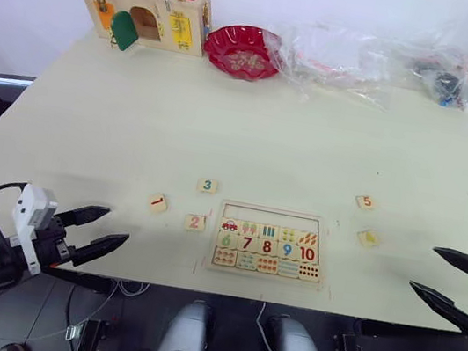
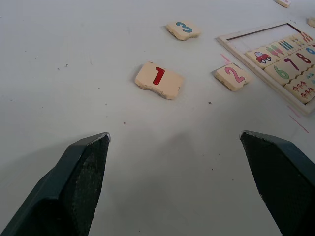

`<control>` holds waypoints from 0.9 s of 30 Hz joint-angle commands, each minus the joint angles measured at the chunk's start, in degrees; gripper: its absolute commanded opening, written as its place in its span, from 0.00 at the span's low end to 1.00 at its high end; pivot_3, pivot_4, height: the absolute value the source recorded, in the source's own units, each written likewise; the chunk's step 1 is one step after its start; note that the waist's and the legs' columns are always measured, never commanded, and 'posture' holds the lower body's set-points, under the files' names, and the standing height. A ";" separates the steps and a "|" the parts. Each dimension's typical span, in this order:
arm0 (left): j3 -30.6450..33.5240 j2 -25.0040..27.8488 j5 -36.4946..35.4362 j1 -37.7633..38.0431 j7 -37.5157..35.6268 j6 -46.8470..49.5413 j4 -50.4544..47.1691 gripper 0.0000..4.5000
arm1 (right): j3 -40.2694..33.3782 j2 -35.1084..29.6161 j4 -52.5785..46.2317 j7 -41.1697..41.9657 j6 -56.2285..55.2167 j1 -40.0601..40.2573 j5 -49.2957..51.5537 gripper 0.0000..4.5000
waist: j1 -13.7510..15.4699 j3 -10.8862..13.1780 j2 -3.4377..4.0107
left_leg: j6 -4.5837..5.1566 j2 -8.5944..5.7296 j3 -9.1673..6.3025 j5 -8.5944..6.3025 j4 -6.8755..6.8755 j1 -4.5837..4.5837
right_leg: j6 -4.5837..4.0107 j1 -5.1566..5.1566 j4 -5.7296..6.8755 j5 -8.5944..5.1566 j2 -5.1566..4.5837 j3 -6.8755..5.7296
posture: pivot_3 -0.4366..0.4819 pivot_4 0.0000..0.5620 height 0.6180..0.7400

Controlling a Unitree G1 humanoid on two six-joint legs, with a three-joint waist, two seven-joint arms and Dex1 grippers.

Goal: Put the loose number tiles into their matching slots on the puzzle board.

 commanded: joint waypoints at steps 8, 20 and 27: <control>-0.39 5.89 -0.36 -5.66 -5.68 -0.55 0.45 1.00 | 1.86 1.02 -5.61 0.27 0.91 -2.07 4.92 1.00 | 0.03 0.07 0.07 | -0.01 0.01 0.02 -0.01 0.00 0.03 | 0.01 0.00 0.02 -0.01 -0.02 -0.03 | 0.48 0.27 1.00; -12.48 11.18 10.71 -21.26 -7.82 -5.16 11.66 1.00 | 0.40 -1.84 -16.70 5.59 1.88 -0.62 12.16 1.00 | 0.26 0.10 0.00 | 0.25 0.02 0.10 0.14 -0.06 0.02 | 0.00 0.01 -0.02 0.01 0.25 -0.01 | 0.48 0.27 1.00; -20.00 10.38 13.92 -28.37 -6.62 -1.88 10.67 1.00 | -1.01 -2.45 -17.25 4.95 2.16 0.81 11.76 1.00 | 0.29 0.10 -0.02 | 0.25 0.02 0.15 0.15 -0.06 0.00 | 0.00 0.00 -0.01 0.02 0.29 0.02 | 0.48 0.27 1.00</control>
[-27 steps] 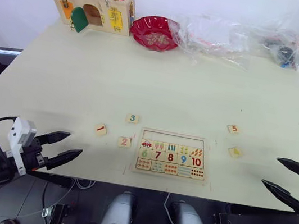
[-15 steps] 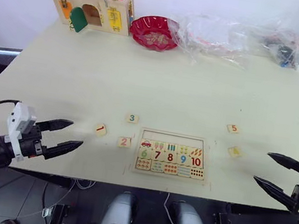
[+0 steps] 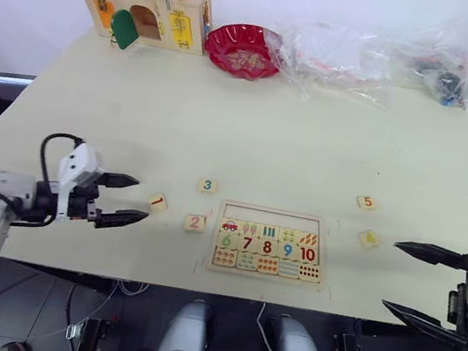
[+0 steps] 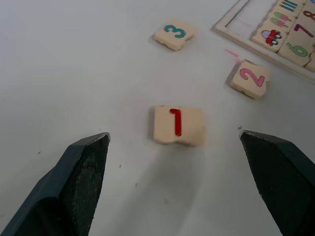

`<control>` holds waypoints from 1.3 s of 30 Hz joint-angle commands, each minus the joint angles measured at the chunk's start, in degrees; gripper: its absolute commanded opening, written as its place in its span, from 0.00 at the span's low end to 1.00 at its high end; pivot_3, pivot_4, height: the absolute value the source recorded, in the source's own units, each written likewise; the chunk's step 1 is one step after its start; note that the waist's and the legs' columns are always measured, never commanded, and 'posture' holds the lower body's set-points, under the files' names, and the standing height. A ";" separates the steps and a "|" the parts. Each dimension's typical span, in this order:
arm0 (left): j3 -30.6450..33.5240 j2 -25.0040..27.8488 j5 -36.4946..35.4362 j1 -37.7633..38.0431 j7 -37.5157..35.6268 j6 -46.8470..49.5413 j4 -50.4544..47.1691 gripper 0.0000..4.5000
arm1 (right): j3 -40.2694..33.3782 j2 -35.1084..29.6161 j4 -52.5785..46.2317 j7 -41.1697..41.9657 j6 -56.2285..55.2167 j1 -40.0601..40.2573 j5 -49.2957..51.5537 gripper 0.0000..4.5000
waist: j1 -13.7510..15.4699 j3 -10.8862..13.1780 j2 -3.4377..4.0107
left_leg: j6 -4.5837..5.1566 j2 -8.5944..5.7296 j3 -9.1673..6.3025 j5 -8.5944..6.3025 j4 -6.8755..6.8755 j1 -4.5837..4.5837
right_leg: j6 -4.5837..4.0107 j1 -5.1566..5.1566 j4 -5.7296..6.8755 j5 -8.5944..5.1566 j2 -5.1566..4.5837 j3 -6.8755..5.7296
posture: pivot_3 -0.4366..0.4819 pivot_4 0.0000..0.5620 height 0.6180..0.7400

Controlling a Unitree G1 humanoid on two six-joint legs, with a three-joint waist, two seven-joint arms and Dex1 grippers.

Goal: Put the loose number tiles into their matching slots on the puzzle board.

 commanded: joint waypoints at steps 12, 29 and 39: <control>-6.41 0.24 5.47 -4.19 5.46 2.58 -3.69 1.00 | -3.06 1.55 -2.90 -1.27 -2.44 2.45 -0.25 1.00 | 0.01 0.00 -0.01 | 0.01 -0.01 0.05 0.00 0.03 0.01 | 0.02 0.00 0.04 0.00 0.15 0.08 | 0.48 0.27 1.00; -1.97 0.33 2.65 2.59 9.43 6.95 -11.11 0.33 | -1.27 1.35 -0.39 -0.89 -4.85 0.83 -2.41 1.00 | -0.27 -0.01 -0.01 | 0.01 0.03 0.16 0.00 0.04 0.08 | 0.02 0.01 0.06 0.01 0.10 0.19 | 0.48 0.27 1.00; 10.48 -13.63 -2.17 4.19 42.71 59.52 -46.58 0.33 | 2.89 -0.03 2.05 -0.33 -3.78 -4.78 -2.14 1.00 | -0.05 0.02 -0.10 | 0.02 0.00 0.05 0.00 0.14 0.14 | 0.13 0.11 0.15 -0.02 0.11 0.14 | 0.48 0.27 1.00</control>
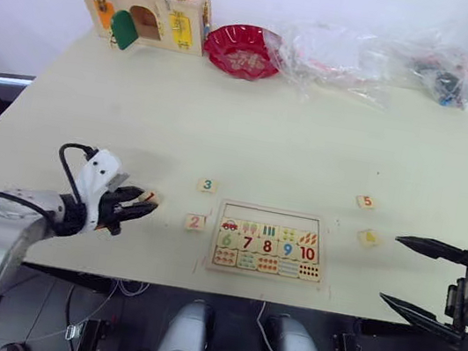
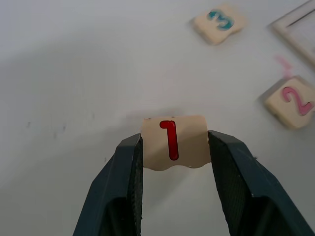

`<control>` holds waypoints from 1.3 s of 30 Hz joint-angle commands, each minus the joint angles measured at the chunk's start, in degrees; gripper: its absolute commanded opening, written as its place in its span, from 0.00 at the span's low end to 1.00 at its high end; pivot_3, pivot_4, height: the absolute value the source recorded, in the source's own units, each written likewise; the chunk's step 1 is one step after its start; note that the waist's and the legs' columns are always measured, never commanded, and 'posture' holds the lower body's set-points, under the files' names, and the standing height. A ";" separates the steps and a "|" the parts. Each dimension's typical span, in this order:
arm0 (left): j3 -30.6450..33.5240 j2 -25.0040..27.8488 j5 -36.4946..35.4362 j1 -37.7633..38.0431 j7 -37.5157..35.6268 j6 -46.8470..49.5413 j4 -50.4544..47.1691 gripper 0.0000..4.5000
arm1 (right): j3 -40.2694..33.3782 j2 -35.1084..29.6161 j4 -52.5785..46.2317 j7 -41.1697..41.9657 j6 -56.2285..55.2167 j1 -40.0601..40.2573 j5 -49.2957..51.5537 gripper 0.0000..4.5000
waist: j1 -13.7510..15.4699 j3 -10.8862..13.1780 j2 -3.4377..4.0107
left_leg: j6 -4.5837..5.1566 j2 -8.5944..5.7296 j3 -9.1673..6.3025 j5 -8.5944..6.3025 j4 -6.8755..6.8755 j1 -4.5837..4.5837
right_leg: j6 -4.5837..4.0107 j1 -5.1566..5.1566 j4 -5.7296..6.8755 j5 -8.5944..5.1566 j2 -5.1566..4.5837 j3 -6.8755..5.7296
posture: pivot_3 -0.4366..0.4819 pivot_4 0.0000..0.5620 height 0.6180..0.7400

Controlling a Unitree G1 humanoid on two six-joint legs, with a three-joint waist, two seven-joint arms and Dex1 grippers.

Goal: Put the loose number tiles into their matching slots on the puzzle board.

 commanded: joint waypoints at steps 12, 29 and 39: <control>6.72 -26.72 2.11 -4.13 25.40 31.78 -25.08 0.33 | 3.38 -3.47 4.70 3.09 1.62 -6.58 1.22 1.00 | -0.16 -0.04 -0.09 | 0.00 -0.17 -0.20 0.01 0.05 0.05 | -0.01 0.13 0.03 0.10 0.23 0.01 | 0.48 0.27 1.00; 11.24 -28.24 -1.91 -2.61 22.49 31.78 -26.93 0.94 | 2.94 -3.89 5.13 4.05 2.71 -7.19 1.31 1.00 | -0.21 -0.06 -0.14 | 0.00 -0.20 -0.22 0.01 0.07 0.03 | -0.09 0.13 0.01 0.06 0.22 0.01 | 0.48 0.27 1.00; 23.62 6.86 -15.38 10.75 -18.42 10.24 -11.10 0.94 | 2.91 -2.38 2.70 1.43 3.19 -6.19 2.36 1.00 | 0.10 -0.04 0.04 | -0.03 -0.11 -0.16 -0.02 0.02 0.04 | -0.13 -0.01 -0.05 0.02 -0.14 -0.02 | 0.48 0.27 1.00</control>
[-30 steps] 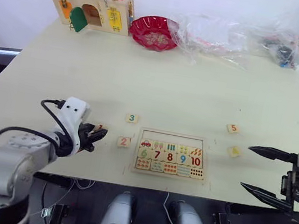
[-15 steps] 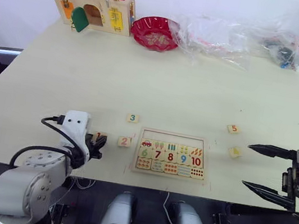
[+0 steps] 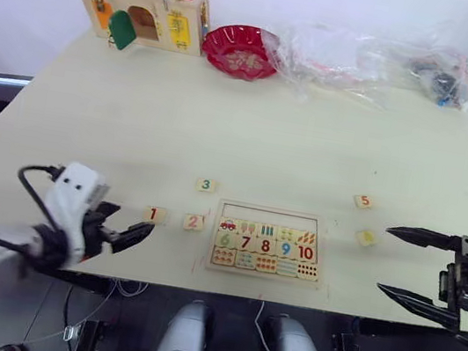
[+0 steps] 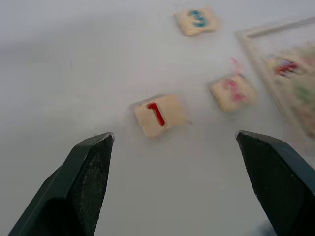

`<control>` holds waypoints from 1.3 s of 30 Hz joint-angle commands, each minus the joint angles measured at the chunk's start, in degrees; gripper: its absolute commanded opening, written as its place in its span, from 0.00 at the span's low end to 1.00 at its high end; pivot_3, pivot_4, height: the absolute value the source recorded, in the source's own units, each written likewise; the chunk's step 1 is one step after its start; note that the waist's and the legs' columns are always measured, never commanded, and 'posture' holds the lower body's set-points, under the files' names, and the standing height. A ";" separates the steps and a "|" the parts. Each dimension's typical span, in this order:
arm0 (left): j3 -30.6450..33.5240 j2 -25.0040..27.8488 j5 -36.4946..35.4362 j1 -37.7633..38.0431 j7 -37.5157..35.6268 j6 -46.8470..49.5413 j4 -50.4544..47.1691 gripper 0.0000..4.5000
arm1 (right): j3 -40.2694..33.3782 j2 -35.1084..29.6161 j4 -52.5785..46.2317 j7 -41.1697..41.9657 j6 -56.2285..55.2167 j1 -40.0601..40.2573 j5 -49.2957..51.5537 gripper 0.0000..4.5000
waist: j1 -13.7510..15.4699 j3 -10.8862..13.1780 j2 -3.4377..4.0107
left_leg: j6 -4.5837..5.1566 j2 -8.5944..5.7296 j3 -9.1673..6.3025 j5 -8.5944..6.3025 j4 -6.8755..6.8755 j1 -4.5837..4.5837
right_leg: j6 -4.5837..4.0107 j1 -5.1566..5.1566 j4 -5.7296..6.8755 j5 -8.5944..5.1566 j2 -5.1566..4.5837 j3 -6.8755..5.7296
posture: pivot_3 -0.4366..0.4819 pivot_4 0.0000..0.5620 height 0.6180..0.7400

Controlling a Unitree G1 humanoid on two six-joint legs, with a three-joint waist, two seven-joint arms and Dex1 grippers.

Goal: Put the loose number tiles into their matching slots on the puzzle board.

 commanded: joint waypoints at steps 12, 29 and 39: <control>-28.94 16.83 16.69 -16.69 -41.89 -64.75 48.78 0.94 | -5.47 1.67 -9.20 -4.66 1.47 6.83 3.86 1.00 | 1.15 0.08 0.13 | 0.07 0.05 0.48 -0.07 -0.42 -0.11 | -0.03 -0.23 -0.27 0.02 -1.26 -1.24 | 0.48 0.27 1.00; -47.08 9.58 25.29 -32.57 -43.46 -84.03 66.75 0.62 | -6.62 3.35 -12.80 -7.15 0.22 11.28 3.05 1.00 | 1.12 0.11 -0.04 | 0.10 0.06 0.56 -0.05 -0.01 -0.21 | 0.02 -0.10 -0.09 0.03 -0.66 -1.46 | 0.48 0.27 1.00; -49.62 8.95 26.27 -34.76 -43.46 -86.86 69.95 0.62 | -6.18 4.07 -13.13 -7.60 -0.42 12.04 2.61 1.00 | 1.13 0.11 -0.04 | 0.11 0.05 0.55 -0.04 -0.01 -0.22 | 0.02 -0.09 -0.08 0.04 -0.65 -1.47 | 0.48 0.27 1.00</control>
